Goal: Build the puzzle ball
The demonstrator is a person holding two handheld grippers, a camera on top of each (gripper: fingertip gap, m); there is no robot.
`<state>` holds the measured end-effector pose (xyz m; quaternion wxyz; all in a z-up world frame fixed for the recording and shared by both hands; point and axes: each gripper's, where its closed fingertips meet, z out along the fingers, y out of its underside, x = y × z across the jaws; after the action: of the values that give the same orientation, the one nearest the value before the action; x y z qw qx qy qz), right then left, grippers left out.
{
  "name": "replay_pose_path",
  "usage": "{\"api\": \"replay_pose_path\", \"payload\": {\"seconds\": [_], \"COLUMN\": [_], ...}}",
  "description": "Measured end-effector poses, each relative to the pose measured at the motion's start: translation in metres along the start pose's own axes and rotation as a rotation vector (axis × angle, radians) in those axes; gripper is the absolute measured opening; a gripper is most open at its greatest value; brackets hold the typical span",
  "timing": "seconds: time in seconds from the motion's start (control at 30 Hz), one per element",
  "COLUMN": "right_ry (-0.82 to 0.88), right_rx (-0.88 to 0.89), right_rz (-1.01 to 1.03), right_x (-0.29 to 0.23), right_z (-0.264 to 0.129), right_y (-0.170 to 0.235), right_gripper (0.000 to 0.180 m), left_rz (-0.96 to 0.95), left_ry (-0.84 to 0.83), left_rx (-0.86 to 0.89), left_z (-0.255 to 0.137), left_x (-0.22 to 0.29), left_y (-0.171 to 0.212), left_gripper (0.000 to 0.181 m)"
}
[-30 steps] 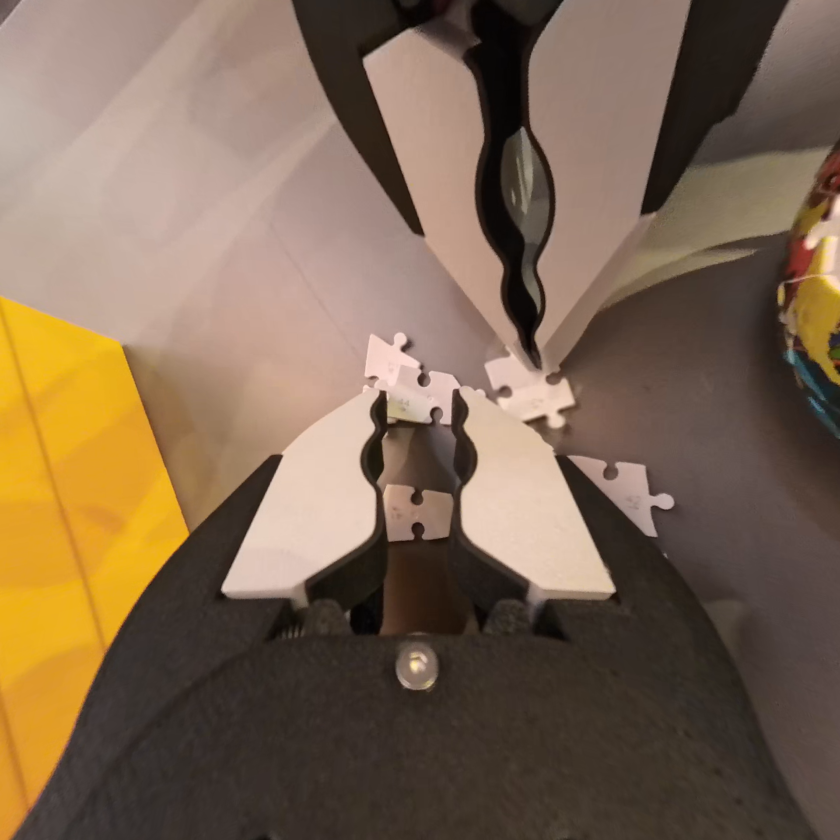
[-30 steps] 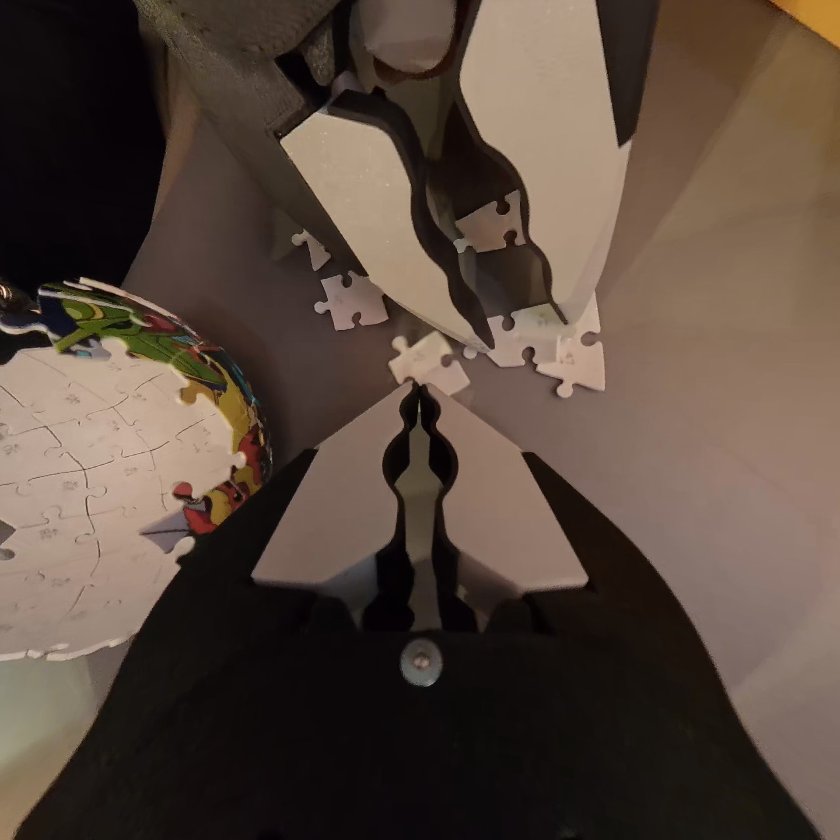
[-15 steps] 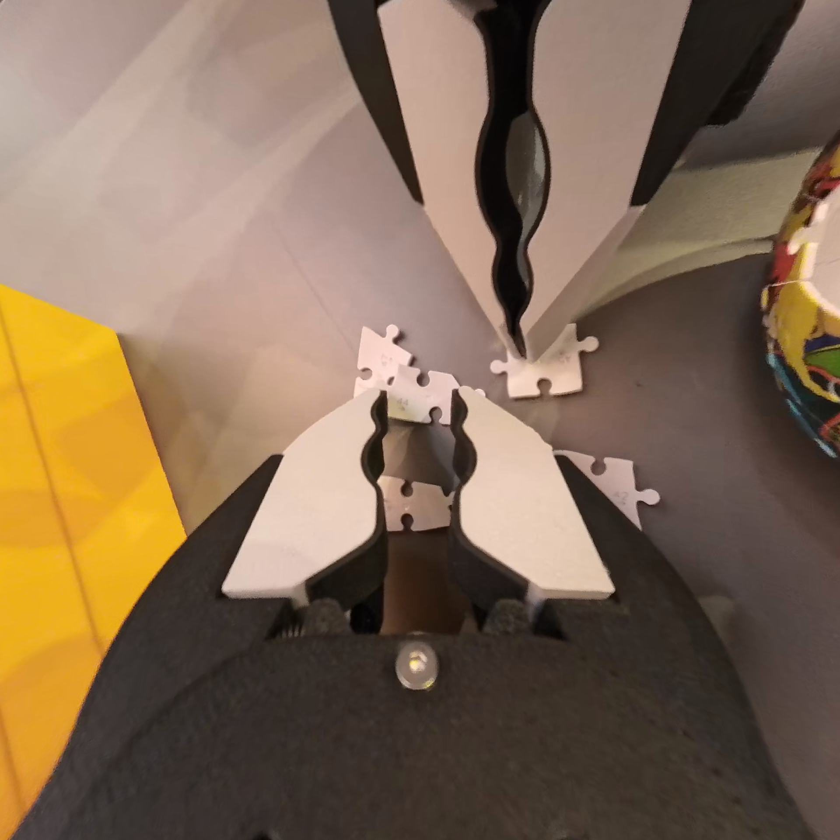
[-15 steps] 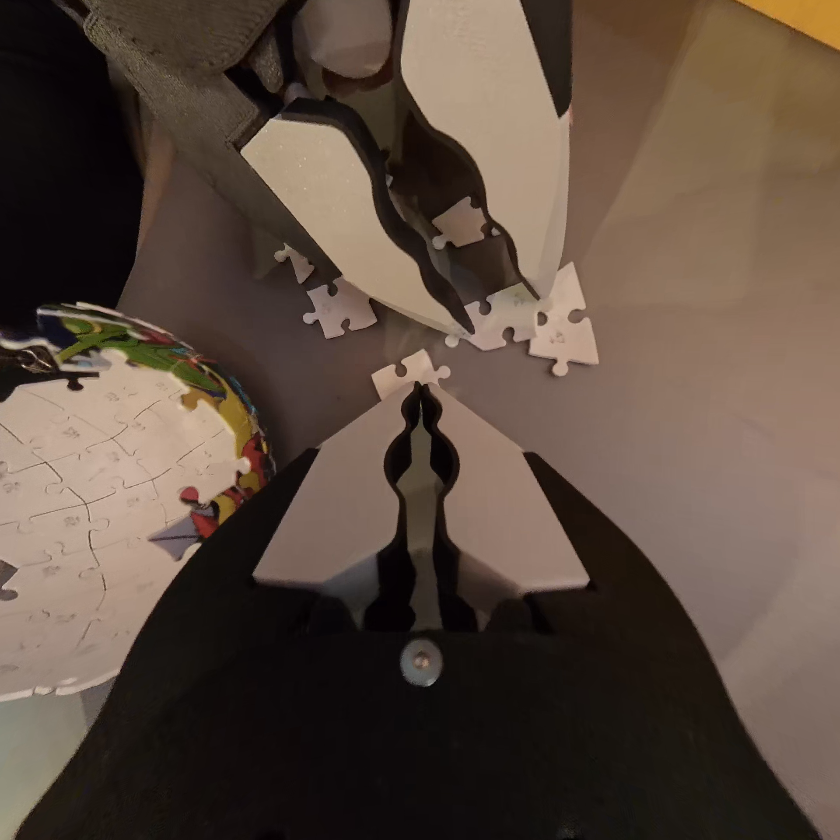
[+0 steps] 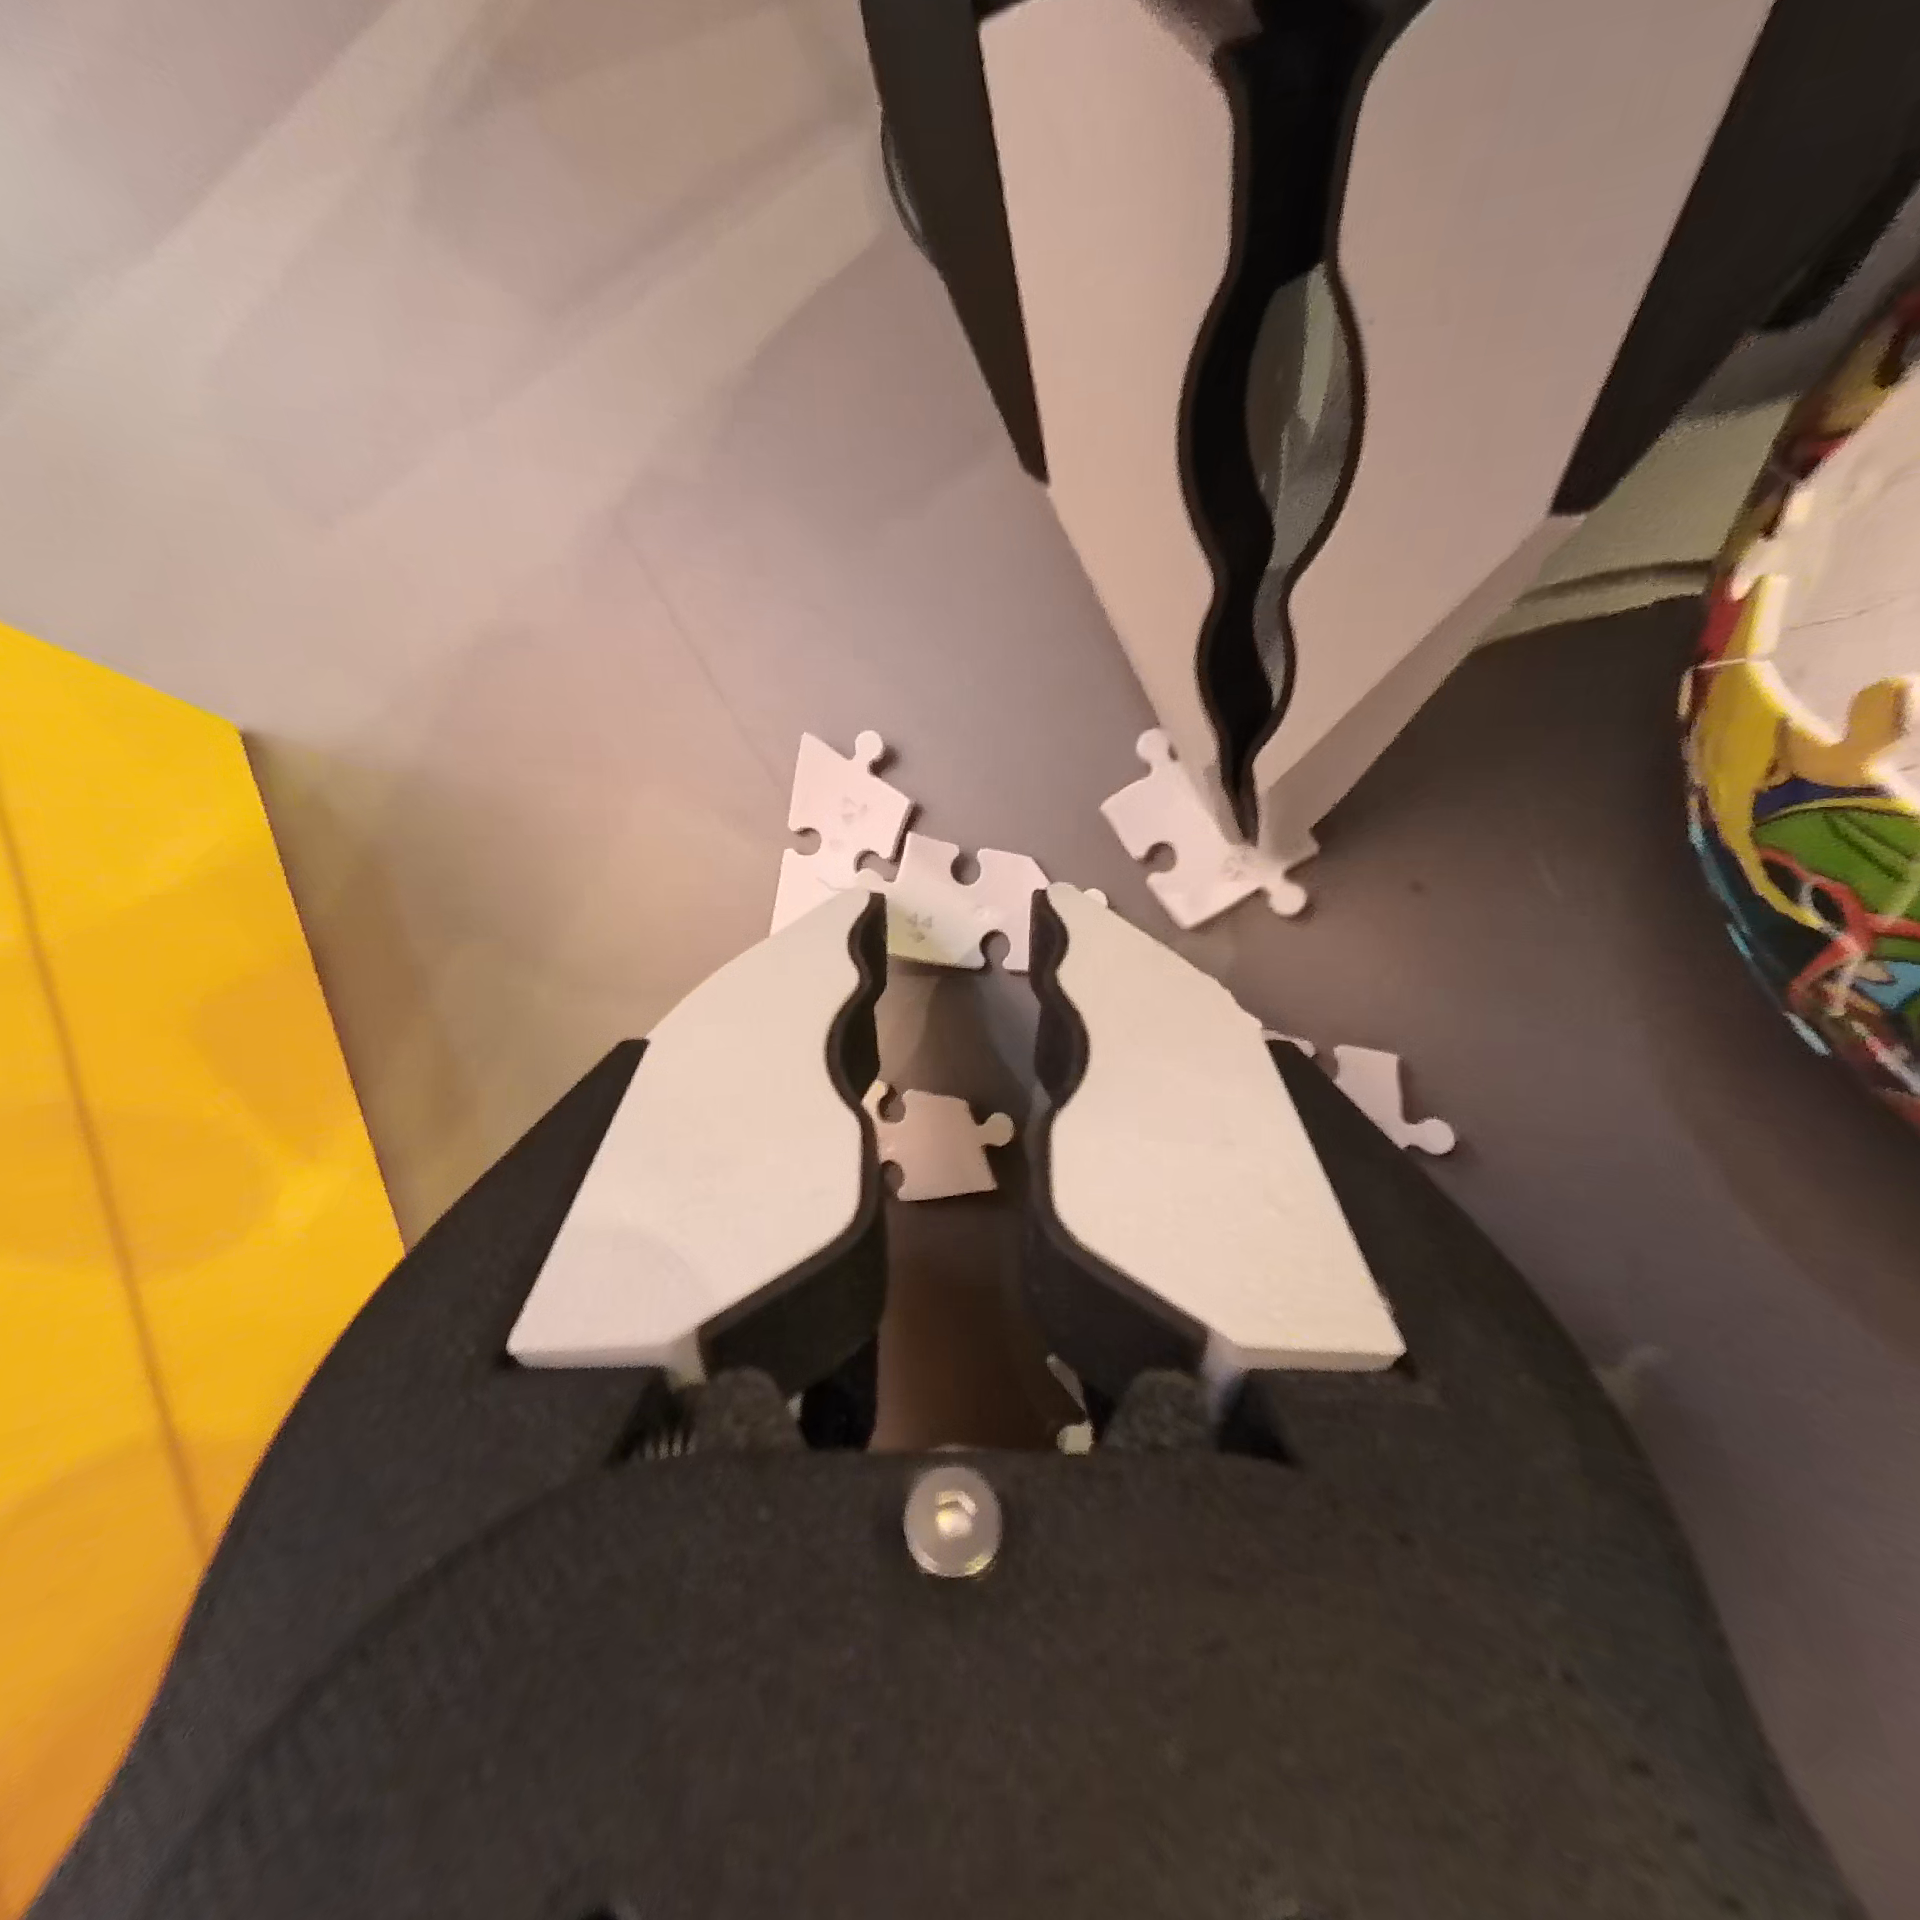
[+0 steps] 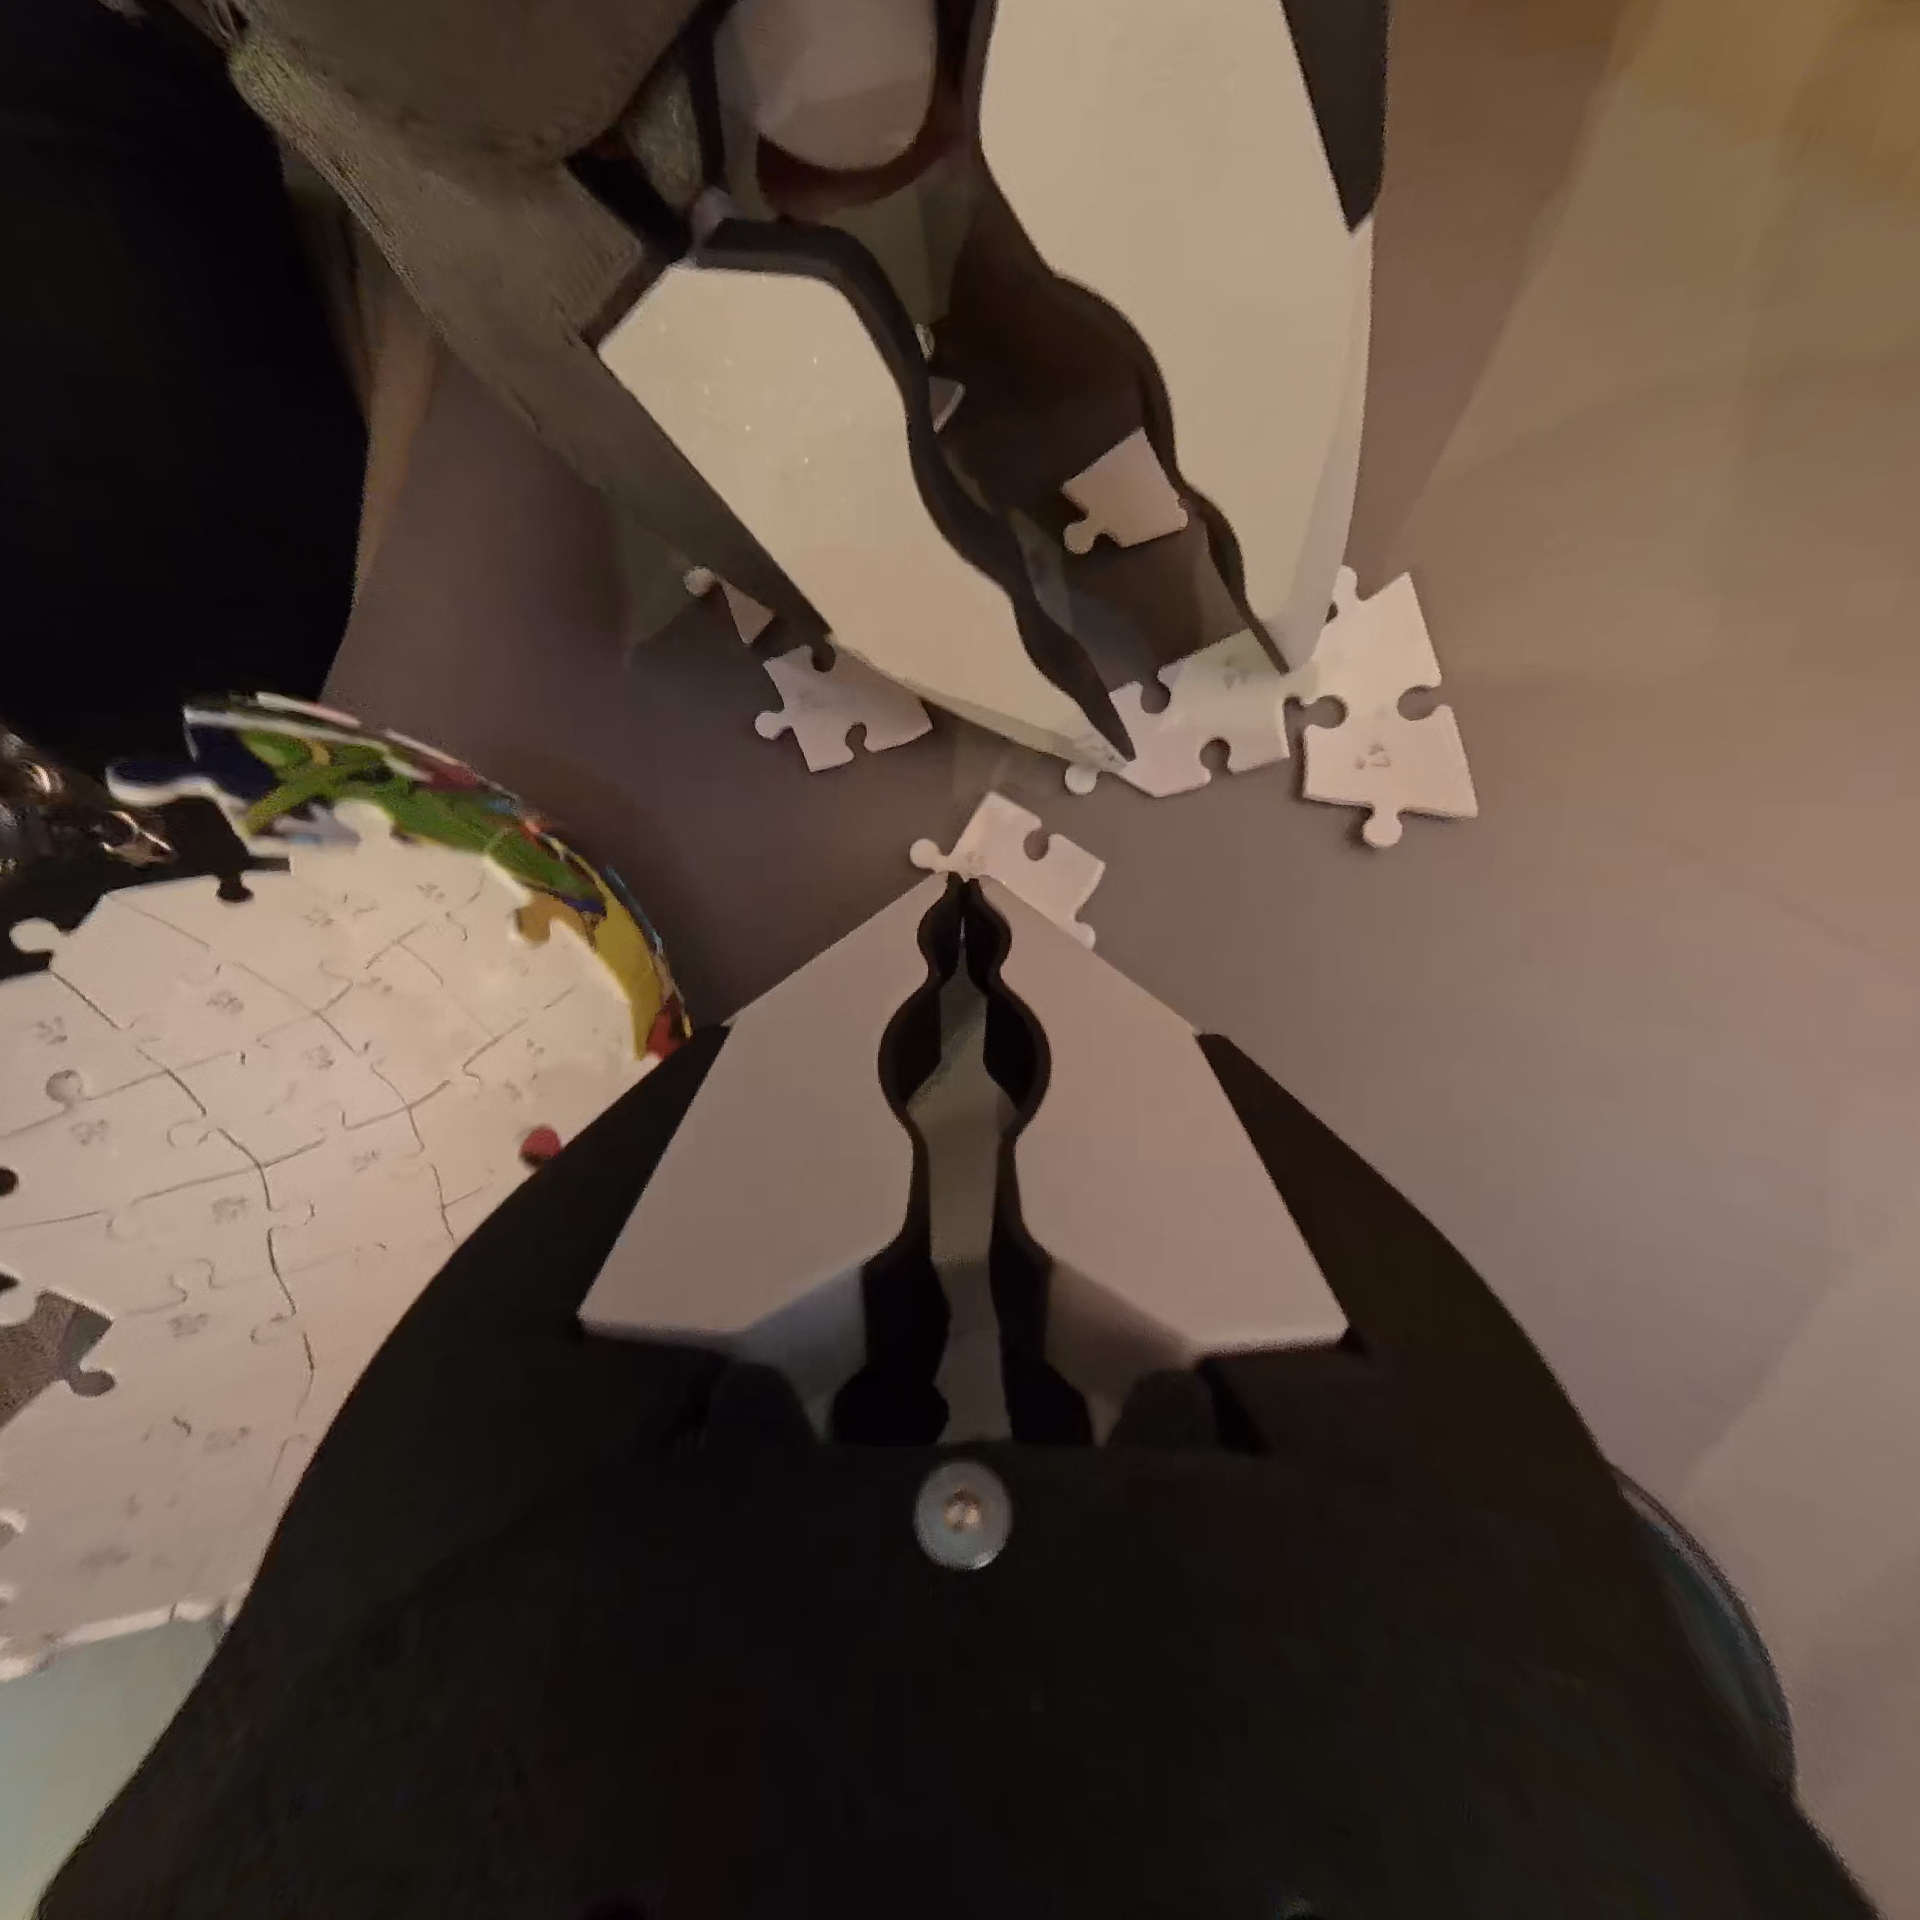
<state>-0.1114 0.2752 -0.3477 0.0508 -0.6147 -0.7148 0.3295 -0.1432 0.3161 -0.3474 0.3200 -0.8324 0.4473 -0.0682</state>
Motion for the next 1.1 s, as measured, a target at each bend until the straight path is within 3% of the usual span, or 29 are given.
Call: {"api": "replay_pose_path", "payload": {"seconds": [1.1], "right_ry": [-0.060], "right_rx": [-0.040], "right_rz": [-0.151], "right_x": [-0.0006], "right_z": [0.0052], "right_y": [-0.0072], "right_gripper": [0.000], "left_rz": [0.015], "left_ry": [0.036], "left_rx": [0.013], "left_z": [0.0026], "left_x": [0.0045], "left_y": [-0.0054], "left_gripper": [0.026]}}
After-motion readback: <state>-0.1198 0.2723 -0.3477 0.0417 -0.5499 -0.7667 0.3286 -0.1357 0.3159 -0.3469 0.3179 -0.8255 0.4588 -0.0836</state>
